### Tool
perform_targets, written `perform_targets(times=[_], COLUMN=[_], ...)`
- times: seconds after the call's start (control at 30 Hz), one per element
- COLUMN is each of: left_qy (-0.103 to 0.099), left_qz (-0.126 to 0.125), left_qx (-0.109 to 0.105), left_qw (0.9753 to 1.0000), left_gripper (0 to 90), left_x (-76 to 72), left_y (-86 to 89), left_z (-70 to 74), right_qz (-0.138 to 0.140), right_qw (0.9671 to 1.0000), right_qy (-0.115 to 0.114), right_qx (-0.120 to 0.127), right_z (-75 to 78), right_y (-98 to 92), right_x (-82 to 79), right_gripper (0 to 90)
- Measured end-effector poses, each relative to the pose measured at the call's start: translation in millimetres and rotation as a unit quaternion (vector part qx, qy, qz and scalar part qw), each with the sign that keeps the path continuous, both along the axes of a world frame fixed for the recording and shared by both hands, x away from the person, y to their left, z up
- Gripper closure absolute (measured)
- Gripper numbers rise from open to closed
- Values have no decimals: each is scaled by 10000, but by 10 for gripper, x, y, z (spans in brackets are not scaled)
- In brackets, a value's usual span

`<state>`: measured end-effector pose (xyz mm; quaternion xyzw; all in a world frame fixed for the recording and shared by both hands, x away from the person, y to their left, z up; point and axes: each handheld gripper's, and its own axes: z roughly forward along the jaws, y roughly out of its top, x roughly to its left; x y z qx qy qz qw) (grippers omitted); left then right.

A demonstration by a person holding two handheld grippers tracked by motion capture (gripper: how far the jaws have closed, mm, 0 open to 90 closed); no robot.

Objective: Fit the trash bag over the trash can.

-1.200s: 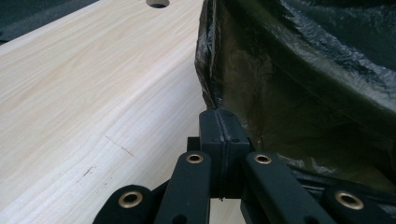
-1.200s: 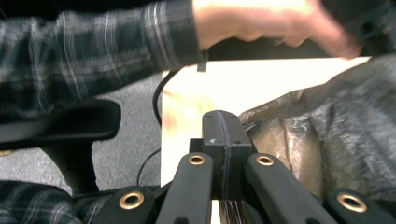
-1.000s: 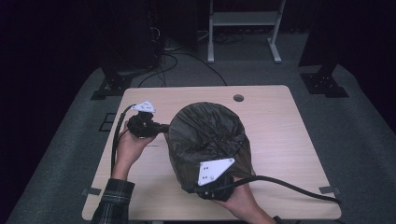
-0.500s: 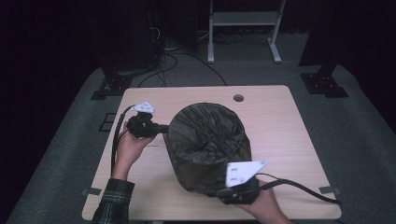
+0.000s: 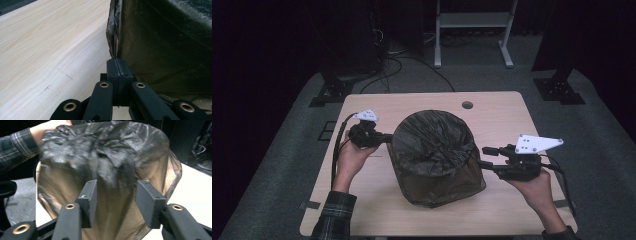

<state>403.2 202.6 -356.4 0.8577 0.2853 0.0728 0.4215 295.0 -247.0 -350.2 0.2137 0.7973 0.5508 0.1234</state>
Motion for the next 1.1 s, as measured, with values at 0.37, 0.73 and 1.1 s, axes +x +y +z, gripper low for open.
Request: perform_targets(times=[0.37,0.73,1.1], left_qy=[34,173,518], left_qz=[-63,15,145], left_qx=[21,296,652], left_qw=[10000,9994,9964], left_gripper=[900,900,900], left_x=[7,82,210], left_y=[-32,-94,-128], left_z=[-9,-210,-610], right_qz=[573,523,322], right_qw=[9978,9962,9908], right_qy=[309,424,740], right_qx=[-108,-548,-1089], right_z=[-145,-275,-616], right_y=[103,165,238], right_x=[256,299,435], right_gripper=[814,900,900])
